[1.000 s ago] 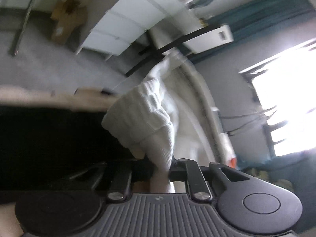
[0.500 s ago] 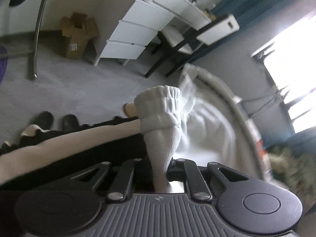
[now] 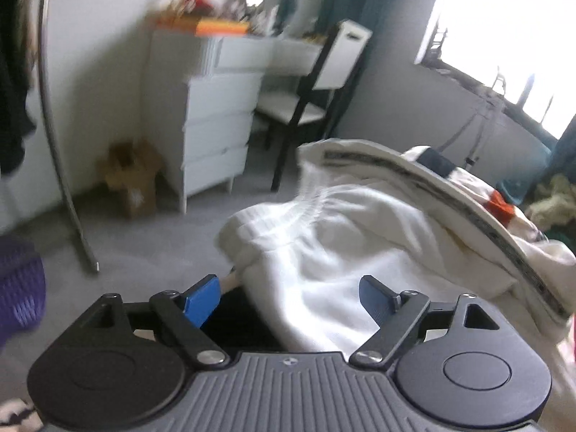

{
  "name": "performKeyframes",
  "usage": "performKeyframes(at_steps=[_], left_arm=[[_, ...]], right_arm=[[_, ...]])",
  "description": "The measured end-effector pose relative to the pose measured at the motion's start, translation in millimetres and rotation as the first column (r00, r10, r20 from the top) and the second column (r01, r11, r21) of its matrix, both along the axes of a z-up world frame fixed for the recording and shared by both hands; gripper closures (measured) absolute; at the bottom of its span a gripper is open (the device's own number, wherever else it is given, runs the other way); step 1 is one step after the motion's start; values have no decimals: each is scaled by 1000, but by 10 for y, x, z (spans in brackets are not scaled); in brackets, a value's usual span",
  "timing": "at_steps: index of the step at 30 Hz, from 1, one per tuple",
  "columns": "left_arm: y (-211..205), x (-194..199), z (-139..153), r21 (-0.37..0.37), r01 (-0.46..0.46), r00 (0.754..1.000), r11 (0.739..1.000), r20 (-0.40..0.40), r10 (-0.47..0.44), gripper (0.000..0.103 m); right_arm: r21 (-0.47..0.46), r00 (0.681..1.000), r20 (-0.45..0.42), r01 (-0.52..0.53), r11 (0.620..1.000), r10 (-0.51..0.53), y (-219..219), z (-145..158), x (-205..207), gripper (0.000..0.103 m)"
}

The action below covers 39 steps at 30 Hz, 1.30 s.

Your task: Fold clothes

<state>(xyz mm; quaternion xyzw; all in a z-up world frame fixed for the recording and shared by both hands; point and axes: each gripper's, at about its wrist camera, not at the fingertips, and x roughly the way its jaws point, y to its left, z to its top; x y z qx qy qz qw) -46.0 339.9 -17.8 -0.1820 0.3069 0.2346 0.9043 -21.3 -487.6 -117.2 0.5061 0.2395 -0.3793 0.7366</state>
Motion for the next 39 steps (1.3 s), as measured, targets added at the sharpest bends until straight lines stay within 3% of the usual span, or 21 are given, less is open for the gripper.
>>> performKeyframes(at_steps=[3, 5, 10, 14, 17, 19, 22, 24, 26, 28, 29, 33, 36, 39], left_arm=[[-382, 116, 167, 61, 59, 997, 996, 35, -61, 16], [-698, 232, 295, 90, 120, 989, 989, 71, -127, 14], [-1579, 588, 572, 113, 275, 944, 955, 154, -290, 11], [-2328, 913, 644, 99, 397, 892, 912, 194, -409, 9], [-2794, 1145, 406, 108, 450, 868, 886, 179, -463, 9], [-3013, 1277, 161, 115, 483, 854, 868, 155, -496, 9], [-3190, 1300, -199, 137, 519, 837, 844, 120, -534, 9], [-3183, 1371, -430, 134, 525, 839, 840, 84, -538, 9], [-3161, 1397, -535, 139, 526, 840, 839, 73, -538, 9], [-3138, 1410, -582, 160, 525, 840, 836, 59, -539, 9], [-3139, 1403, -587, 174, 523, 840, 835, 61, -539, 9], [-3132, 1392, -595, 216, 507, 844, 834, 68, -531, 9], [-3096, 1392, -597, 223, 494, 852, 840, 66, -519, 9], [-3017, 1347, -557, 205, 490, 855, 847, 74, -513, 9]], right_arm=[[-84, 993, 48, -100, 991, 104, 71, 135, 215, 36], [-153, 974, 63, -206, 966, 218, 144, 213, 448, 36], [-237, 885, -34, -458, 857, 464, 325, 127, 1134, 37], [-265, 863, -106, -503, 823, 494, 298, -22, 1473, 37], [-294, 858, -186, -514, 806, 480, 243, -124, 1626, 37], [-282, 857, -192, -516, 809, 479, 200, -232, 1673, 37], [-285, 847, -192, -531, 798, 496, 210, -328, 1705, 37], [-296, 838, -193, -546, 784, 510, 232, -367, 1726, 39], [-307, 829, -195, -560, 770, 525, 253, -406, 1746, 54], [-318, 819, -197, -573, 755, 539, 274, -445, 1767, 85], [-324, 816, -196, -578, 749, 544, 283, -458, 1776, 90], [-386, 850, -176, -523, 760, 496, 262, -296, 1793, 92], [-399, 852, -204, -522, 754, 482, 246, -303, 1869, 93], [-397, 830, -255, -558, 729, 496, 294, -339, 1941, 92]])
